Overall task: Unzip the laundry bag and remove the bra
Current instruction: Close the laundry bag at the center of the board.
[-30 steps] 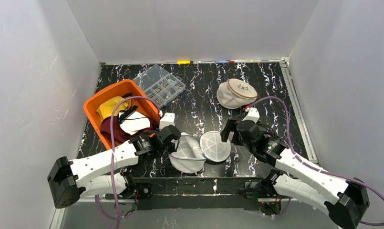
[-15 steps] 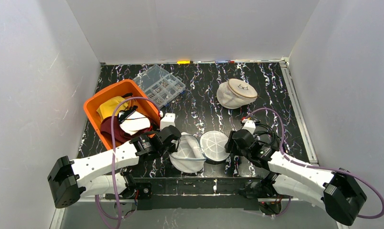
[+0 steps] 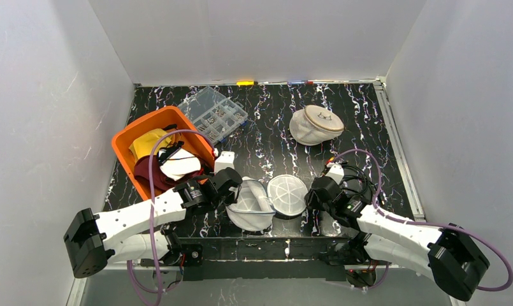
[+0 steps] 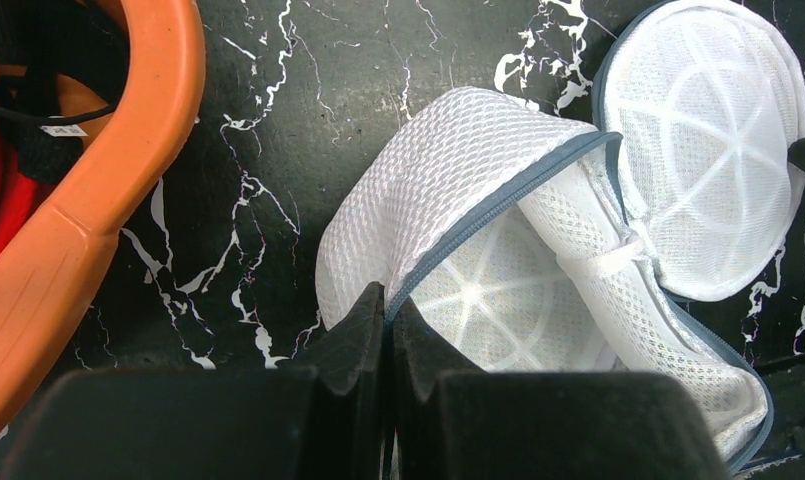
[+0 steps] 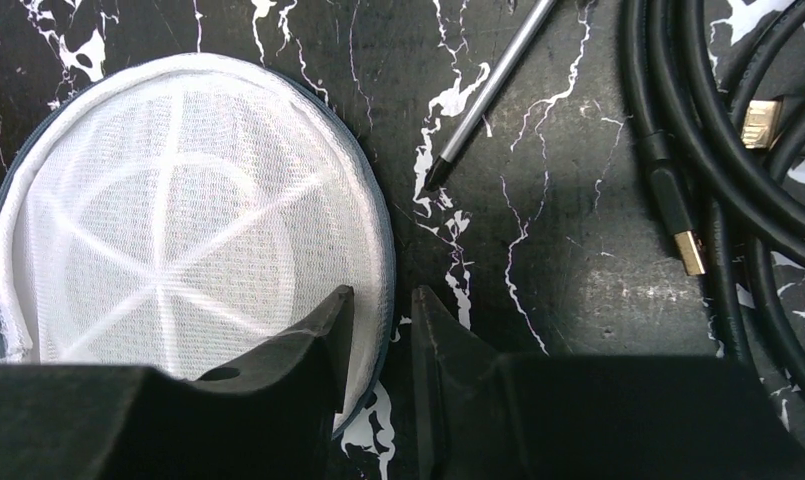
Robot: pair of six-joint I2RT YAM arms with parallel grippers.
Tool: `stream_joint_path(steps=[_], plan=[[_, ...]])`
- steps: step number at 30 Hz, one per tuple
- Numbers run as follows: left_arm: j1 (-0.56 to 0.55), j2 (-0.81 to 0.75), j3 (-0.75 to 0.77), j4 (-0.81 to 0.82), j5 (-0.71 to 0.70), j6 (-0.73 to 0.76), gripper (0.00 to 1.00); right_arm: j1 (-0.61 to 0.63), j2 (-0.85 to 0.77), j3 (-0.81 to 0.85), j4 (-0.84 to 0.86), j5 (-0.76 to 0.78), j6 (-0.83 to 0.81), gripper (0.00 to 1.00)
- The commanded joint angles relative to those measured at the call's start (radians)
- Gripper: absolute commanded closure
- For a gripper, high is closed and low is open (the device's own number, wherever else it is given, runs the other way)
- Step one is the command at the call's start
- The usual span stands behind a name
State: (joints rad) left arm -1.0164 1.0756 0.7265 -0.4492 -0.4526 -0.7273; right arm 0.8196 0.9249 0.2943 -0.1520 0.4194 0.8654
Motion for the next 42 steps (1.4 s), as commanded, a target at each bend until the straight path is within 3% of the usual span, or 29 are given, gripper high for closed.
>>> stream_joint_path(steps=[1, 8, 17, 26, 30, 35, 41, 42], plan=[[0.002, 0.007, 0.027, -0.016, -0.004, 0.008, 1.0, -0.003, 0.02, -0.031, 0.029, 0.002, 0.03, 0.67], [0.002, 0.014, 0.035, -0.01, 0.018, 0.011, 1.0, -0.001, 0.013, -0.021, 0.013, -0.012, 0.026, 0.99], [0.002, 0.038, 0.099, 0.003, -0.017, 0.053, 1.0, -0.003, -0.141, 0.276, -0.264, 0.061, -0.235, 0.99], [0.002, 0.182, 0.3, 0.041, -0.022, 0.116, 1.0, -0.002, -0.067, 0.692, -0.503, 0.035, -0.445, 0.99], [0.007, 0.234, 0.332, 0.107, -0.027, 0.114, 1.0, -0.001, -0.019, 0.825, -0.552, -0.062, -0.504, 0.99], [0.01, 0.33, 0.35, 0.18, -0.015, 0.077, 1.0, -0.001, -0.003, 0.854, -0.526, -0.204, -0.542, 0.99], [0.039, 0.423, 0.378, 0.094, -0.007, -0.024, 1.0, -0.002, -0.043, 0.741, -0.432, -0.355, -0.57, 0.99], [0.043, 0.419, 0.37, 0.097, 0.005, -0.03, 0.96, -0.002, -0.045, 0.729, -0.424, -0.374, -0.577, 0.99]])
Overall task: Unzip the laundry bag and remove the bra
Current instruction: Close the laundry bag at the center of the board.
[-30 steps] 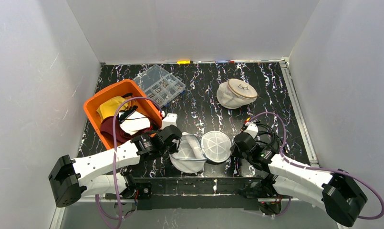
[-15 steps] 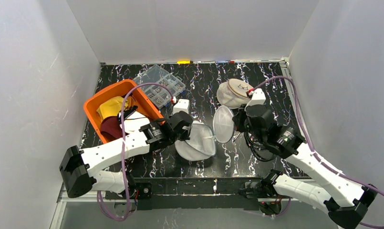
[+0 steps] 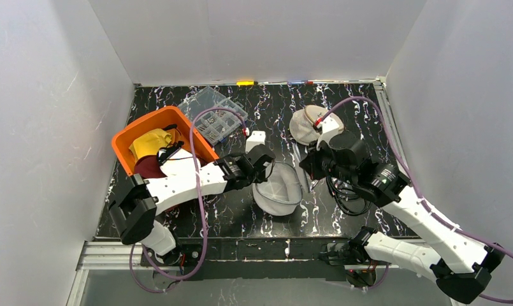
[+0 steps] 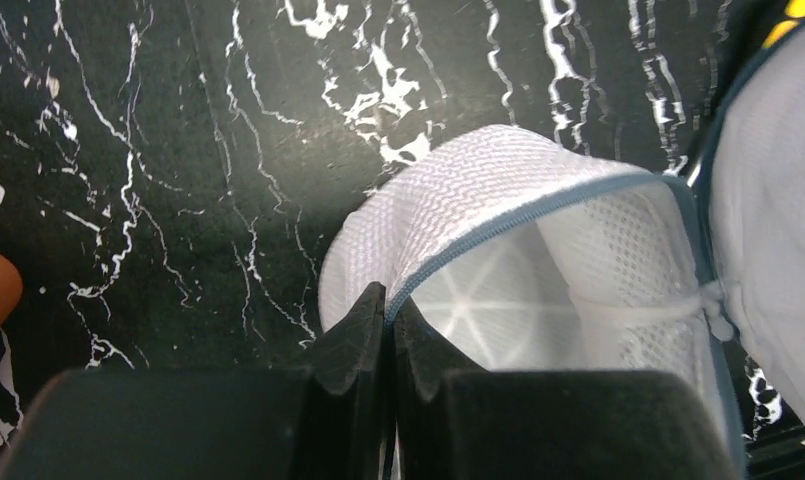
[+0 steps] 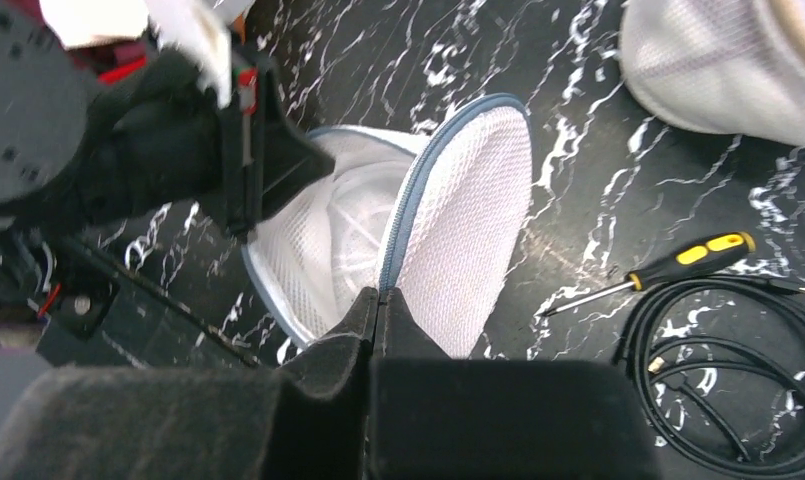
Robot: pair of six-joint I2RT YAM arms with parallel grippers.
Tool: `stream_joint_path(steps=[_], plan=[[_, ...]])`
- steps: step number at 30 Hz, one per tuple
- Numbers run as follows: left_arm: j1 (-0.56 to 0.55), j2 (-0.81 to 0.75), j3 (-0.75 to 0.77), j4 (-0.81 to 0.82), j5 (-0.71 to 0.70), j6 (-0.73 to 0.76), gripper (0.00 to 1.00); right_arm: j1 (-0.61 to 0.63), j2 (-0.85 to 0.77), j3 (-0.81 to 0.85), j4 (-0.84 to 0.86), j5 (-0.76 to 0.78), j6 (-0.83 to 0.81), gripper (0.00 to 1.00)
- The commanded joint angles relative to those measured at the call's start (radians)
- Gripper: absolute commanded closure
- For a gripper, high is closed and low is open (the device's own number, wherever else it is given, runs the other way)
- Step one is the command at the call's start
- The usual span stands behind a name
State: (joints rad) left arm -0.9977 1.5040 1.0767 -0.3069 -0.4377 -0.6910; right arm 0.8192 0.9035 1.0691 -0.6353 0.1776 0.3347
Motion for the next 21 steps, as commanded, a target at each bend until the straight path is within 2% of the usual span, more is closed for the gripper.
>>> stream_joint_path(steps=[1, 7, 9, 15, 21], plan=[[0.029, -0.018, 0.011, -0.043, 0.004, -0.068, 0.9, 0.0, -0.024, -0.056, 0.067, -0.15, -0.049, 0.99], [0.041, -0.115, -0.012, -0.059, 0.076, -0.069, 0.46, -0.001, -0.036, -0.12, 0.125, -0.193, -0.058, 0.99], [0.041, -0.15, -0.01, -0.078, 0.092, -0.073, 0.38, -0.001, -0.042, -0.137, 0.141, -0.202, -0.061, 0.99], [0.043, -0.246, -0.007, -0.103, 0.157, -0.173, 0.25, 0.0, -0.063, -0.161, 0.17, -0.214, -0.074, 0.99], [0.043, -0.258, 0.038, -0.061, 0.293, -0.315, 0.23, -0.001, -0.072, -0.157, 0.171, -0.221, -0.091, 0.99]])
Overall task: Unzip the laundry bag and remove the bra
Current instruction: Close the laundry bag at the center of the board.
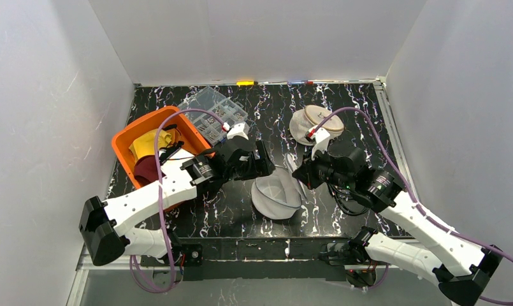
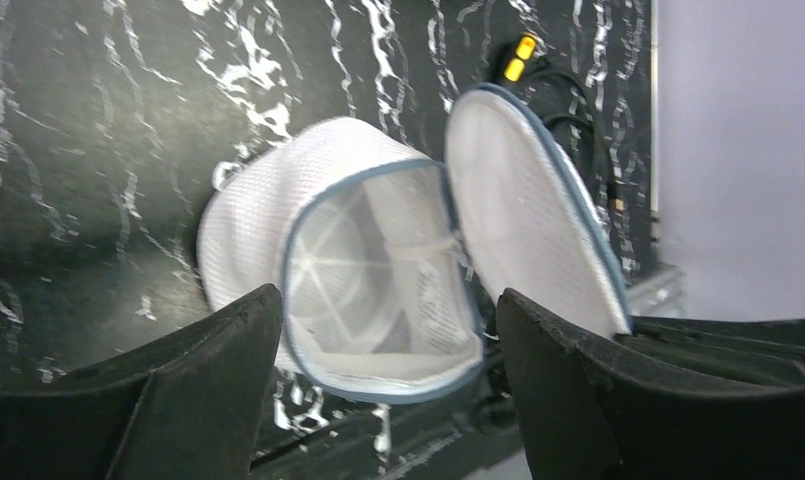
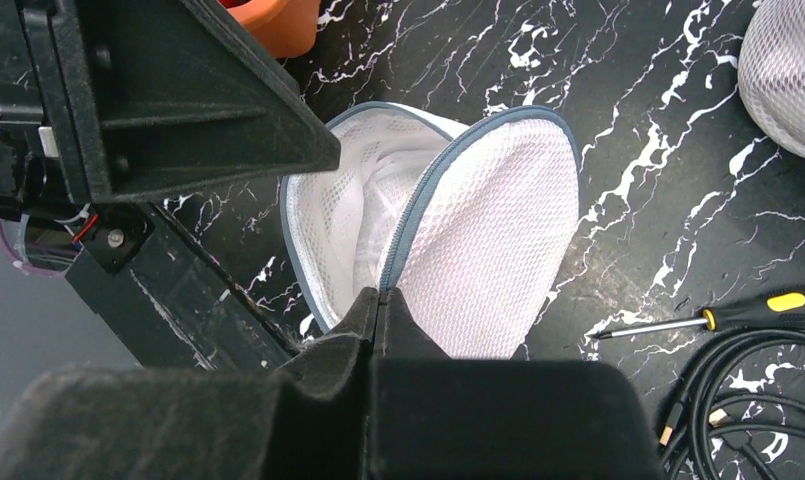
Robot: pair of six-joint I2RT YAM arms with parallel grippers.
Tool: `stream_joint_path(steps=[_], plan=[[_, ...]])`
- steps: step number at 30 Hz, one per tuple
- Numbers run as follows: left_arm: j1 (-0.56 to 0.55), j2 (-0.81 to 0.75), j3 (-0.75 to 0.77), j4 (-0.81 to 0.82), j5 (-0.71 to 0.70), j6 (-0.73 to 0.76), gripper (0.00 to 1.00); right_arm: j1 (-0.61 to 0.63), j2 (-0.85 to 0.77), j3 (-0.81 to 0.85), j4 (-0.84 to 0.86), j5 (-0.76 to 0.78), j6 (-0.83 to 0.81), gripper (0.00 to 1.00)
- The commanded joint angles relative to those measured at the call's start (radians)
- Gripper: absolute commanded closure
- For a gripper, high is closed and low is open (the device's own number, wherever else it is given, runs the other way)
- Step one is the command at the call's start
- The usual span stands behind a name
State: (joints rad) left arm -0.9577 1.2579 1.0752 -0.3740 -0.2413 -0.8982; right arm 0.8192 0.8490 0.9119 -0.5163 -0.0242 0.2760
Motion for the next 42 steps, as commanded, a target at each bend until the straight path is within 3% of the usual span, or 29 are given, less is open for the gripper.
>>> stream_joint_path(steps=[1, 7, 15, 19, 24, 31, 32, 33, 37, 39, 42], plan=[[0.003, -0.006, 0.05, 0.01, 0.105, -0.128, 0.22, 0.0, -0.017, 0.001, 0.053, -0.019, -0.035, 0.99], [0.002, 0.028, 0.07, 0.046, 0.115, -0.214, 0.15, -0.001, 0.004, 0.007, 0.056, -0.02, -0.034, 0.99], [0.002, 0.103, 0.117, 0.057, 0.158, -0.233, 0.15, 0.0, 0.019, 0.018, 0.055, -0.046, -0.043, 0.99], [0.002, 0.144, 0.141, 0.045, 0.16, -0.239, 0.2, 0.0, 0.024, 0.018, 0.061, -0.062, -0.046, 0.99], [0.003, 0.159, 0.14, 0.054, 0.138, -0.231, 0.37, -0.001, 0.017, 0.016, 0.062, -0.103, -0.054, 0.99], [0.002, 0.166, 0.116, 0.083, 0.134, -0.204, 0.82, 0.0, -0.012, 0.006, 0.073, -0.194, -0.042, 0.99], [0.003, 0.162, 0.108, 0.086, 0.13, -0.202, 0.89, 0.0, -0.019, 0.007, 0.073, -0.197, -0.037, 0.95], [0.004, 0.156, 0.101, 0.088, 0.123, -0.198, 0.97, 0.0, -0.027, 0.007, 0.073, -0.193, -0.031, 0.86], [0.005, 0.105, 0.068, 0.097, 0.103, -0.163, 1.0, 0.0, -0.063, -0.001, 0.083, -0.137, 0.012, 0.39], [0.005, 0.076, 0.051, 0.097, 0.101, -0.125, 1.0, -0.001, -0.077, -0.011, 0.085, -0.084, 0.045, 0.29], [0.013, 0.003, -0.016, 0.122, 0.101, -0.061, 1.0, -0.001, -0.103, -0.056, 0.099, 0.012, 0.1, 0.23]])
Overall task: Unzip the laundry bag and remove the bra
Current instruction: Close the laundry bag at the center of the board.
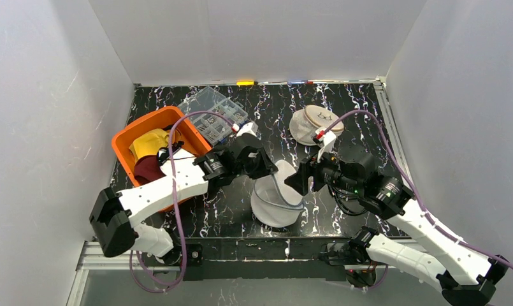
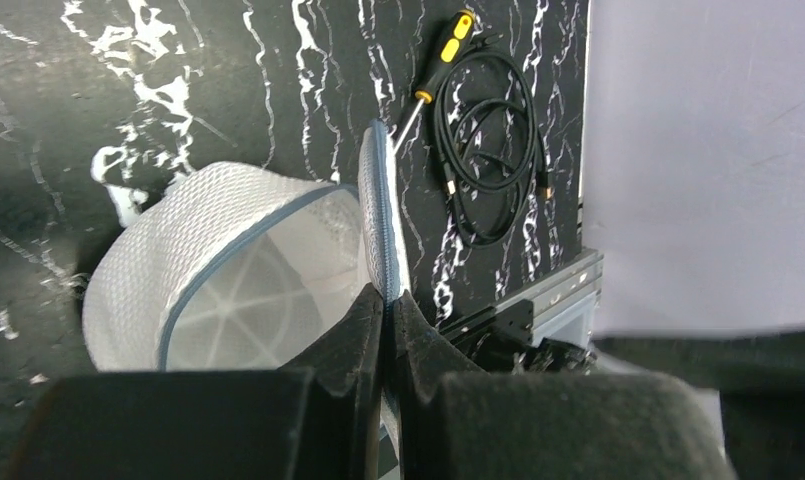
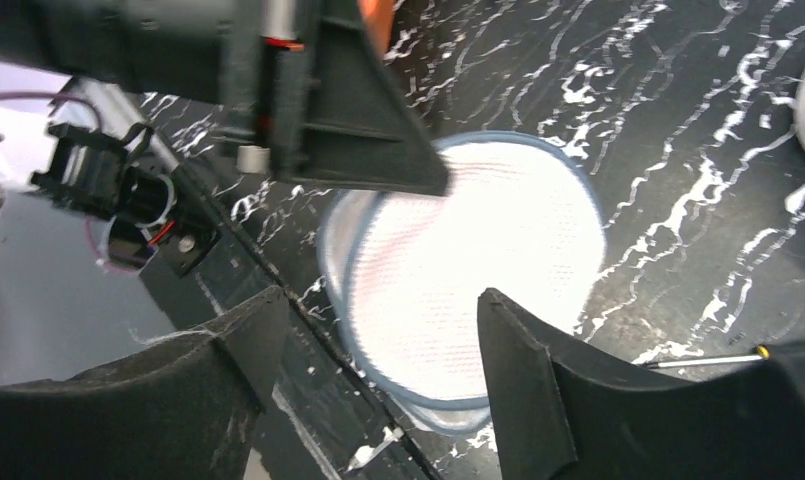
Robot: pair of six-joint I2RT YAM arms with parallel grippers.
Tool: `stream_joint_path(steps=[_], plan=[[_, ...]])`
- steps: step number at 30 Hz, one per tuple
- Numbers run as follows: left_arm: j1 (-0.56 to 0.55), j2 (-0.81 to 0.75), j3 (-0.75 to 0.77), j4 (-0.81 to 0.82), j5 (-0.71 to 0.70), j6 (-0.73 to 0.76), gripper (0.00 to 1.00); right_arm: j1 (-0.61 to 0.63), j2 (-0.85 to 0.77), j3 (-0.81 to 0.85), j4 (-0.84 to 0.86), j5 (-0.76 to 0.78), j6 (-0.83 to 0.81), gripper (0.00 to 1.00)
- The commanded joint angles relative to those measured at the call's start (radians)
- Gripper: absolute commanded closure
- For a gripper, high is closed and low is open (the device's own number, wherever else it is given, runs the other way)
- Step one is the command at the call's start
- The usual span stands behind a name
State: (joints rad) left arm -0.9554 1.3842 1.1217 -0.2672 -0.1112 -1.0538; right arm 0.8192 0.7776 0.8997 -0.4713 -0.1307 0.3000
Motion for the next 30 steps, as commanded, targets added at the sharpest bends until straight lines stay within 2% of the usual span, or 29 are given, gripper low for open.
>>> stream_joint_path(steps=[1, 7, 12, 18, 30], plan=[[0.013, -0.15, -0.099, 0.042, -0.02, 0.11, 1.0, -0.001, -0.042, -0.067, 0.065, 0.14, 0.096, 0.22], [0.044, -0.311, -0.301, 0.175, 0.07, 0.161, 1.0, -0.003, -0.087, -0.227, 0.152, 0.199, 0.254, 0.19], [0.05, -0.423, -0.475, 0.331, 0.111, 0.137, 1.0, -0.003, -0.18, -0.431, 0.303, 0.148, 0.438, 0.18], [0.05, -0.477, -0.556, 0.364, 0.142, 0.13, 1.0, -0.002, -0.274, -0.616, 0.493, 0.055, 0.59, 0.19], [0.054, -0.538, -0.585, 0.494, 0.124, 0.084, 1.0, -0.002, -0.342, -0.876, 0.807, 0.038, 0.852, 0.2]])
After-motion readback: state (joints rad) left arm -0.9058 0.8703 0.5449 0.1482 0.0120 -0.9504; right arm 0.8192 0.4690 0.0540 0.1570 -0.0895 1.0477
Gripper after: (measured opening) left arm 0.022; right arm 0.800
